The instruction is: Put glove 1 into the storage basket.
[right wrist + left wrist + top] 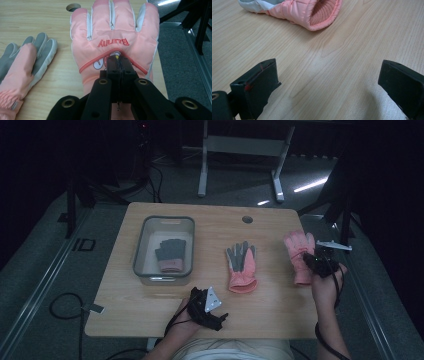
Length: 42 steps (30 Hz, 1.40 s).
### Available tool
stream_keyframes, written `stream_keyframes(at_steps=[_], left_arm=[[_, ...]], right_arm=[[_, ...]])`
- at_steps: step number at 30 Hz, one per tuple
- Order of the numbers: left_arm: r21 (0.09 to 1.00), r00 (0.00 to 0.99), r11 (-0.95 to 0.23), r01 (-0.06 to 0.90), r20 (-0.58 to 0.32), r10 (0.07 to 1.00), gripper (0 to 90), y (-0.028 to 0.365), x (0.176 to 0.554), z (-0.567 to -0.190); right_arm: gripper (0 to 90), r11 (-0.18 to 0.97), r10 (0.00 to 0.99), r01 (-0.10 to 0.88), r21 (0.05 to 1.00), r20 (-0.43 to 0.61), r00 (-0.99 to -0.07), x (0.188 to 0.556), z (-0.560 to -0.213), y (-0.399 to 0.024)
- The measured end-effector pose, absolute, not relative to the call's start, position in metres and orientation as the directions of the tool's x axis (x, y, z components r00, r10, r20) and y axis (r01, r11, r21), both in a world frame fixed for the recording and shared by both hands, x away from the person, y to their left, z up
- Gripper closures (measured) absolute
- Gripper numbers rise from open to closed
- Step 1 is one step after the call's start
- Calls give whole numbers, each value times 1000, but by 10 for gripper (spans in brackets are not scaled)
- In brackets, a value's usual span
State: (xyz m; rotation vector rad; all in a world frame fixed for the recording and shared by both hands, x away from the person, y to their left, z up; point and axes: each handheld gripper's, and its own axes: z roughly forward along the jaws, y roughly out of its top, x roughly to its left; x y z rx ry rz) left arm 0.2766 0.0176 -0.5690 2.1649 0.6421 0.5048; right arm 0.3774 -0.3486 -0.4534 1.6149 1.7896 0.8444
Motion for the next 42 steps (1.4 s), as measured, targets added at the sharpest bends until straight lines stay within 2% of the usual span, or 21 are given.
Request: stream_keyframes(at_steps=[6, 17, 23, 27, 29, 31, 32, 34, 39, 42], left_arm=[[790, 793, -551, 271, 141, 592, 23, 17, 275, -569], [791, 796, -549, 269, 138, 590, 24, 17, 275, -570], [789, 800, -552, 268, 138, 585, 24, 17, 274, -570], [790, 799, -551, 268, 138, 586, 23, 17, 274, -570], [790, 797, -550, 271, 136, 588, 24, 17, 275, -571], [790, 797, -550, 271, 136, 588, 24, 17, 275, -571], [788, 800, -552, 273, 133, 586, 24, 17, 276, -571], [788, 800, -553, 270, 136, 584, 24, 17, 275, -571], [789, 799, -552, 269, 137, 585, 24, 17, 275, -571], [789, 799, -552, 270, 136, 585, 24, 17, 275, -571]], right_arm=[[885, 59, 995, 649, 758, 7, -98, 373, -467, -344], [873, 51, 995, 723, 689, 29, -97, 398, -520, -334], [852, 46, 994, 722, 690, 41, -102, 400, -527, -337], [797, 58, 991, 723, 689, 49, -127, 400, -524, -339], [708, 99, 982, 715, 692, 47, -182, 397, -516, -343], [708, 112, 980, 710, 696, 40, -194, 396, -514, -344], [666, 161, 966, 692, 704, 29, -255, 396, -509, -351], [663, 183, 962, 693, 697, 17, -271, 397, -507, -355], [635, 312, 913, 658, 685, -23, -408, 403, -500, -363], [617, 366, 893, 648, 668, -57, -447, 407, -503, -360]])
